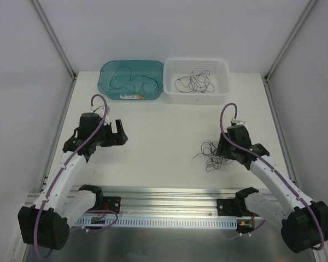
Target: Untangle the cables
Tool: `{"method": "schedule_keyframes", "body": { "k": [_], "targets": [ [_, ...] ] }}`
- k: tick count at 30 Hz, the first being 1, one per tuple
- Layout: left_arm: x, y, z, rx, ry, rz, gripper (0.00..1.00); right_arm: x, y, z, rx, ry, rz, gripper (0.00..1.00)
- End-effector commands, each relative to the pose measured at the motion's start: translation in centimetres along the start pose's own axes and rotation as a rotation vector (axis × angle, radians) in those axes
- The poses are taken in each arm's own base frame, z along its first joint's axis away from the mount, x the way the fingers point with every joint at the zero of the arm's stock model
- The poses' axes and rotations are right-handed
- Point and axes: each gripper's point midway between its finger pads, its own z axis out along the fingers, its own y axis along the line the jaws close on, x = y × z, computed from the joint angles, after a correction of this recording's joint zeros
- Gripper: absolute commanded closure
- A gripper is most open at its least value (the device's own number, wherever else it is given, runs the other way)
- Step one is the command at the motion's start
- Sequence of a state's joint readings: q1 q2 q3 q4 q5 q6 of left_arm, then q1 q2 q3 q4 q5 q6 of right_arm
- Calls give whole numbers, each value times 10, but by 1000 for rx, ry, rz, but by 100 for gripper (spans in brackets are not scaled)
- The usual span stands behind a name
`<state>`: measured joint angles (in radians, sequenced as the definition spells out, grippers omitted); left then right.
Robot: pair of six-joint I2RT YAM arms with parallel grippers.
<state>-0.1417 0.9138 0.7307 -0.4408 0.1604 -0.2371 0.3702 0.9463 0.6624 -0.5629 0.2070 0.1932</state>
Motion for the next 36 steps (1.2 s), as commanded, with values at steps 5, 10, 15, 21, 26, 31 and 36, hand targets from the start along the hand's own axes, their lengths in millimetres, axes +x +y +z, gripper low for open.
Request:
{"method": "schedule_keyframes", "body": {
  "k": [5,10,15,21,26,31,36],
  "targets": [
    [11,-34,3,143,40,50,1,-9,21,33,-78,-73,111,42],
    [24,-67,2,213,79,79,1,2,14,60,-5,-33,104,43],
    [37,-98,-1,259,103,15,1,4,20,67,-10,4,83,72],
    [42,-146,-3,322,77,-59,1,6,61,55,-144,-2,69,99],
    [41,-171,12,293,59,-103,3,18,103,42,-273,-16,82,99],
    [42,-205,24,297,73,-100,6,25,139,29,-369,-40,58,99],
    [46,-238,45,284,82,-72,14,31,141,30,-361,-43,79,99]
  ]
}}
